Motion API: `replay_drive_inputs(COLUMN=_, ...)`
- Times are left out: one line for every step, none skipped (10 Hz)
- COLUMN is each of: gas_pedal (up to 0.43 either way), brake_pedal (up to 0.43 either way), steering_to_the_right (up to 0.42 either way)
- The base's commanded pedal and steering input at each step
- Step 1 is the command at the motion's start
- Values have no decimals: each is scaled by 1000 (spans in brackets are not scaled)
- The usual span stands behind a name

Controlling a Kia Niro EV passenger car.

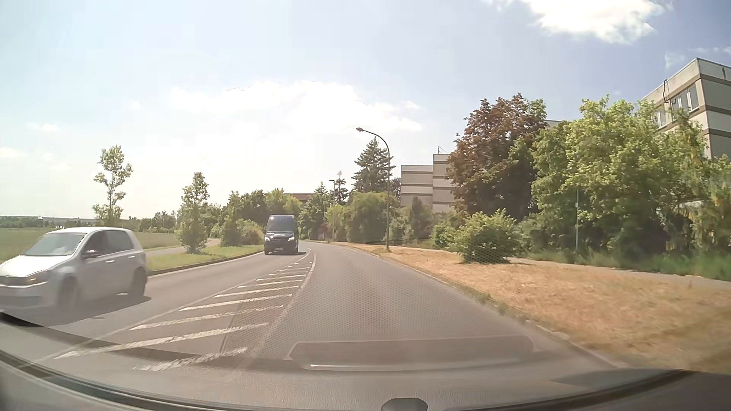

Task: Follow the waypoints while adhering to traffic rules and regulations

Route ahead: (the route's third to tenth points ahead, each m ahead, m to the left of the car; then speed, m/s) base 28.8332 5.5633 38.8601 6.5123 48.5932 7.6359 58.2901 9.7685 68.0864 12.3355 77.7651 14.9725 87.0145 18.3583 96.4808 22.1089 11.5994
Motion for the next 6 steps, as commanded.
replay_drive_inputs(gas_pedal=220, brake_pedal=0, steering_to_the_right=-15)
replay_drive_inputs(gas_pedal=220, brake_pedal=0, steering_to_the_right=-20)
replay_drive_inputs(gas_pedal=209, brake_pedal=0, steering_to_the_right=-23)
replay_drive_inputs(gas_pedal=209, brake_pedal=0, steering_to_the_right=-23)
replay_drive_inputs(gas_pedal=209, brake_pedal=0, steering_to_the_right=-23)
replay_drive_inputs(gas_pedal=209, brake_pedal=0, steering_to_the_right=-23)
